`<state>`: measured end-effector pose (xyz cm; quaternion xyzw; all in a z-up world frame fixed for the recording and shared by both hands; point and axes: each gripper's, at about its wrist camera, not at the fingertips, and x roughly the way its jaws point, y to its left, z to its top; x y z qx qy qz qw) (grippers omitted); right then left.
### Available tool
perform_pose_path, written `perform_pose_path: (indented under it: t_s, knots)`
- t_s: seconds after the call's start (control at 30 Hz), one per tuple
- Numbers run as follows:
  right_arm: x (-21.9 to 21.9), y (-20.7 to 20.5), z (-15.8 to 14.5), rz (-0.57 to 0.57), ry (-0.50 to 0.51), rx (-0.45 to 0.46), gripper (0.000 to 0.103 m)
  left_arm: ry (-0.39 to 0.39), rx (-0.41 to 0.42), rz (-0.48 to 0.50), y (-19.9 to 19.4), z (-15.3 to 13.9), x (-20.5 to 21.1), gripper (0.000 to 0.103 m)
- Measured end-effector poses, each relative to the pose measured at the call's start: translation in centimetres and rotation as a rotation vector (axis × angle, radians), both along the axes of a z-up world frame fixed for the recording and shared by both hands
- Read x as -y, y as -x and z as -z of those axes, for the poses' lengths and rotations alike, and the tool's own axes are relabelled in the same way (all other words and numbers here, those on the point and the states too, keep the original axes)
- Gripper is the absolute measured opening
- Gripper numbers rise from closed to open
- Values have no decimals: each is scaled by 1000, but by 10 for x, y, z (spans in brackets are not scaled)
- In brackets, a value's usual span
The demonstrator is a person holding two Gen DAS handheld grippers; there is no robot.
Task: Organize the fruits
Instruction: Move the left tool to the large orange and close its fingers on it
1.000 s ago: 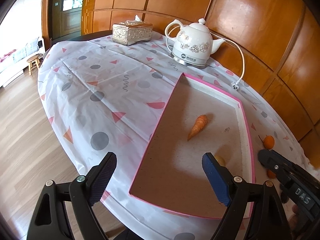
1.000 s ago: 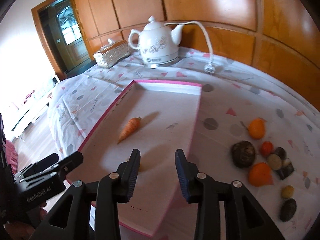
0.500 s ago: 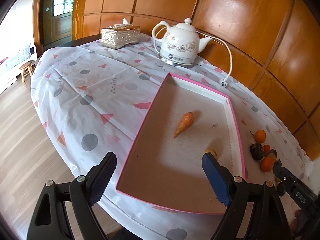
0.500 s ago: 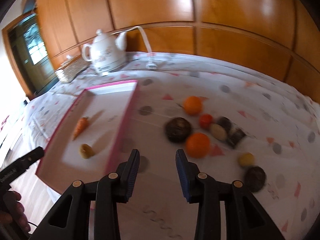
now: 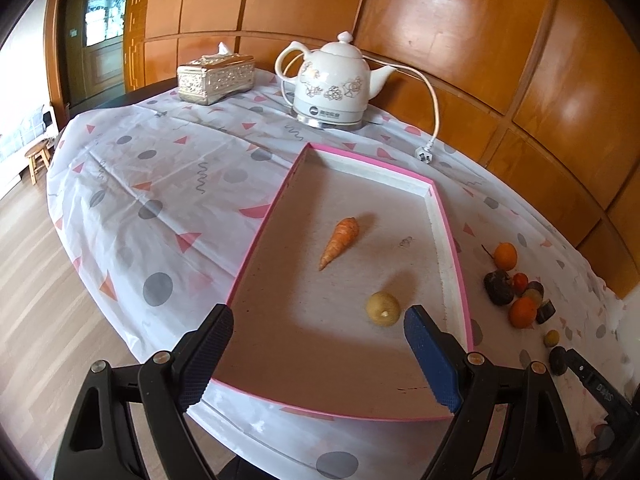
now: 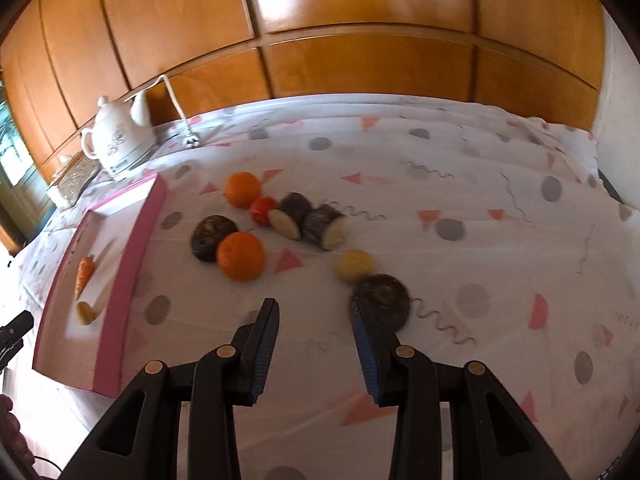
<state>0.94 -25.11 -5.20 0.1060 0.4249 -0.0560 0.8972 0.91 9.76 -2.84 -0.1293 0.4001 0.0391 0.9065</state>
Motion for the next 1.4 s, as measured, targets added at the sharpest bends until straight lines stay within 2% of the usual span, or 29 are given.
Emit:
perform_pose_path:
  t_s: [0.13,0.33,0.6,0.93,1.03,1.2,1.4]
  knots:
    - [11,8,4,33,-1,-5,38,-10,19,48,0,-5,10,88]
    - [31,22,9,93,-4,-14,38,-32,47,178,-3,-14,38,88]
    - [54,35,12,178,-8,-22,38,-56,39,341,-14,-20,75,88]
    - [66,41,14,211,-5,-21,38,-83,22,519,-21,-21,121,87]
    - [69,43,14,218,-7,-22,38,-88,11,576,-26,-20,136,81]
    - [75,47,15,236,-11,-26,38,-88,-19,664,-38,-17,162,63]
    - [87,51,17,267,-16,-29,38,-77,-71,732,-55,-7,193,49]
